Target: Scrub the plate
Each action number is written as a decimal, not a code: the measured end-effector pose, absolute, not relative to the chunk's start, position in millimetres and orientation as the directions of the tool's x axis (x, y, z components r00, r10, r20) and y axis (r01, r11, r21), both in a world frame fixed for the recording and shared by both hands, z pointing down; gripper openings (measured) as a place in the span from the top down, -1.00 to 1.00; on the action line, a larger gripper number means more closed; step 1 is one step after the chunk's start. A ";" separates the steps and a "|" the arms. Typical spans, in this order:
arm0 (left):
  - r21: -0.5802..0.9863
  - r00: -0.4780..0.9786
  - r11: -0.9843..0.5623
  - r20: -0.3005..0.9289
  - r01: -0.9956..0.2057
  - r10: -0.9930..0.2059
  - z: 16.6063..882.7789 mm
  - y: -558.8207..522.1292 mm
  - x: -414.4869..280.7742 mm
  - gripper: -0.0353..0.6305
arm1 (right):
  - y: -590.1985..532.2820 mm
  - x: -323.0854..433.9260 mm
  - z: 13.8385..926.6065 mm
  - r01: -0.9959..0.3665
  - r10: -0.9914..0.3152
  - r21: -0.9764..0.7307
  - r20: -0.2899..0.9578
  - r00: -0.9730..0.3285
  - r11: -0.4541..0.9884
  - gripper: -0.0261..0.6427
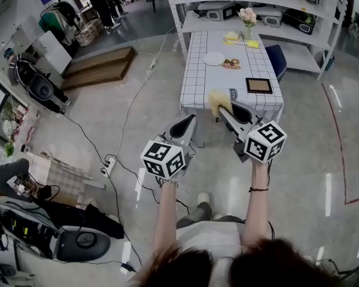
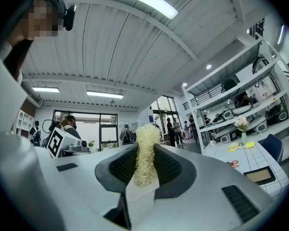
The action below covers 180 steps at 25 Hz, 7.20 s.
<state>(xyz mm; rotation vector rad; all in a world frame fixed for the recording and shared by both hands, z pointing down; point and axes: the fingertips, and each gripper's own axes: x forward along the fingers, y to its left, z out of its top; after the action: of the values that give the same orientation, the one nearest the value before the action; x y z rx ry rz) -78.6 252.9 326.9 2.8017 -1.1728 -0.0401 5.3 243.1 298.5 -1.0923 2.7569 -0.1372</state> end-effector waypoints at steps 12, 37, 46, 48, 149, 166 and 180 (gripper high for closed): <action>0.138 0.729 -0.721 0.002 -0.678 -0.685 330.6 179.8 -97.5 0.86 | 173.9 -24.3 309.2 -0.685 -0.702 -0.166 -0.089 -0.706 0.710 0.70; 0.206 0.815 -0.795 0.016 -0.570 -0.580 357.9 102.0 -99.9 0.86 | 107.2 -27.1 339.0 -0.796 -0.811 -0.183 -0.010 -0.585 0.576 0.70; 0.233 0.810 -0.785 0.026 -0.575 -0.586 370.3 71.1 -96.9 0.86 | 75.6 -25.0 352.9 -0.799 -0.810 -0.190 0.025 -0.585 0.571 0.70; 0.237 0.809 -0.782 0.031 -0.577 -0.587 372.8 59.6 -92.7 0.86 | 61.7 -19.9 353.5 -0.800 -0.811 -0.190 0.032 -0.584 0.569 0.70; 0.573 0.772 -0.543 0.294 -0.614 -0.564 527.6 -323.1 -16.3 0.86 | -374.5 47.7 514.4 -0.760 -0.605 -0.359 0.460 -0.650 0.542 0.70; 0.646 0.774 -0.468 0.335 -0.604 -0.537 562.2 -321.9 -4.2 0.86 | -396.4 44.7 565.0 -0.757 -0.498 -0.301 0.604 -0.622 0.580 0.70; 0.663 0.777 -0.446 0.354 -0.601 -0.520 575.9 -314.7 -2.5 0.86 | -400.6 42.6 593.2 -0.794 -0.482 -0.339 0.652 -0.585 0.505 0.70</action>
<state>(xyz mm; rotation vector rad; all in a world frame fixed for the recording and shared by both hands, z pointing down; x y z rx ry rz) -2.5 -314.7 575.9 2.1373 -0.8317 0.1240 42.6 -400.6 593.2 -1.4389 3.1229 -1.1897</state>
